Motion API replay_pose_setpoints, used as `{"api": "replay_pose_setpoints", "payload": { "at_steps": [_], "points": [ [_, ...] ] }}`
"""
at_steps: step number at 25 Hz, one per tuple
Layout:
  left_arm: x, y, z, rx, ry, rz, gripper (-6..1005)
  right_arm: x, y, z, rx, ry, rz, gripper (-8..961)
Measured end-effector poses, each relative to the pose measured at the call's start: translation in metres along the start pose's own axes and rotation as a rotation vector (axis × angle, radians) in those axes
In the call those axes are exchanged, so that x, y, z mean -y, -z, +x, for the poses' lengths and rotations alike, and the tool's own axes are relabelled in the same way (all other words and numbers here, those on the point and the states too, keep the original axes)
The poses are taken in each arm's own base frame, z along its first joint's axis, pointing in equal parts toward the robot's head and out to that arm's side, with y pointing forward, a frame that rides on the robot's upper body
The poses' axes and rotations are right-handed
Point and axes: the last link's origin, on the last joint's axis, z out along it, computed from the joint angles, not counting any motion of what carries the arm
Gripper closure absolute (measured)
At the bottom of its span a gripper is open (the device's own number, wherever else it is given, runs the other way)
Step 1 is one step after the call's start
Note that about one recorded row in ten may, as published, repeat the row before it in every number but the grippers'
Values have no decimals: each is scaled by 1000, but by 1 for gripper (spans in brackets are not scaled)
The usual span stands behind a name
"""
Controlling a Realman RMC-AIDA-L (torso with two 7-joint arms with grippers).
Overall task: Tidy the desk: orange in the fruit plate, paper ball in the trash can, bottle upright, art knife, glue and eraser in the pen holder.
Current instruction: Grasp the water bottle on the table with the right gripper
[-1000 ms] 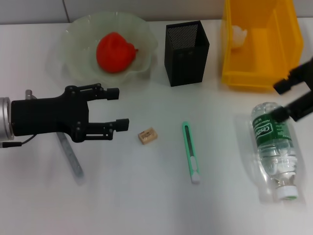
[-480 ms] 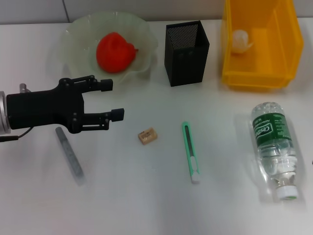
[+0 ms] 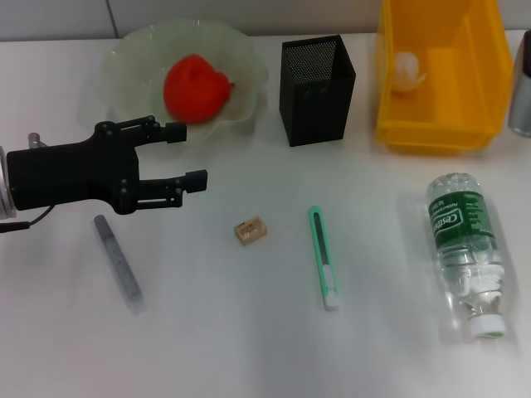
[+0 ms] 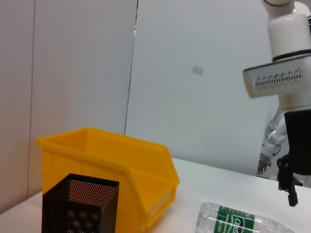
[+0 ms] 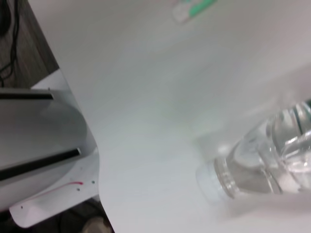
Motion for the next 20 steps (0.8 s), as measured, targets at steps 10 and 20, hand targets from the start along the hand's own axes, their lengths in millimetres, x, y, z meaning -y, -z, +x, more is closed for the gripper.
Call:
{"api": "replay_pose_setpoints", "payload": {
  "at_steps": [10,20],
  "points": [
    [2,0,3,-10,-9,10,184,2,-16,-10,-70,21,20,139],
    [2,2,3,-19,-6,18,184,1,-26,-21,-121,50,49,147]
  ]
}}
